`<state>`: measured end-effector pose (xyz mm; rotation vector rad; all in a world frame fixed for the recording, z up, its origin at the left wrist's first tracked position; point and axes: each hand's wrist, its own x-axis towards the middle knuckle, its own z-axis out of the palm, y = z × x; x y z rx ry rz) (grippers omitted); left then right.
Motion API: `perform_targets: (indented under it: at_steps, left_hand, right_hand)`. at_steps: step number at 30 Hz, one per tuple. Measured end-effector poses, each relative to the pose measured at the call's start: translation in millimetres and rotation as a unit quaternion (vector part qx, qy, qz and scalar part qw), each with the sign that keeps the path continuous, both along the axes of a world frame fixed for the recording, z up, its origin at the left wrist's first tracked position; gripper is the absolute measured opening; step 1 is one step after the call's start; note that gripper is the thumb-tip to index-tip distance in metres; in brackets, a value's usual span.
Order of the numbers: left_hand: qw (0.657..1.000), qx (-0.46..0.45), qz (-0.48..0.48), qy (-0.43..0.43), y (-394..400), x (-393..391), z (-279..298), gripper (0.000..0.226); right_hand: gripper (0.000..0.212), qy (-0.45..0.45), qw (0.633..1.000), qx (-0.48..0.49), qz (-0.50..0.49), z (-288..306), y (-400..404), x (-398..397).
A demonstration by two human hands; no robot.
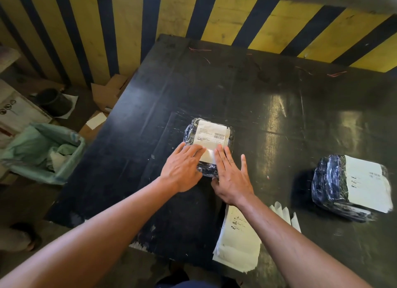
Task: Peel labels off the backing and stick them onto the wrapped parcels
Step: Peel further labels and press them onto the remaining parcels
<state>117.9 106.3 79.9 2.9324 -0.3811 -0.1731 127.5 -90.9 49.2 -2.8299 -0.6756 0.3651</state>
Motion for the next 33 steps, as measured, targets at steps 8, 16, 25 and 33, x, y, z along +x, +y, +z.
perform_targets:
  at_steps: [8, 16, 25, 33]
  left_hand:
    - [1.0, -0.015, -0.016, -0.01, -19, 24, 1, 0.07]
    - [0.999, -0.01, 0.034, 0.001, 2, 45, -1, 0.068]
    - [0.999, -0.005, -0.019, 0.03, -20, 73, -1, 0.066]
    - [0.998, 0.007, 0.051, 0.042, -2, 116, 11, 0.061]
  right_hand:
    - [0.096, 0.026, 1.0, 0.007, -0.012, 5, 5, -1]
    - [0.098, 0.029, 1.0, 0.001, -0.012, 8, 4, -1]
    - [0.096, 0.034, 0.999, 0.009, -0.013, 12, 5, -2]
    - [0.09, 0.041, 0.999, 0.023, -0.016, 10, 5, 0]
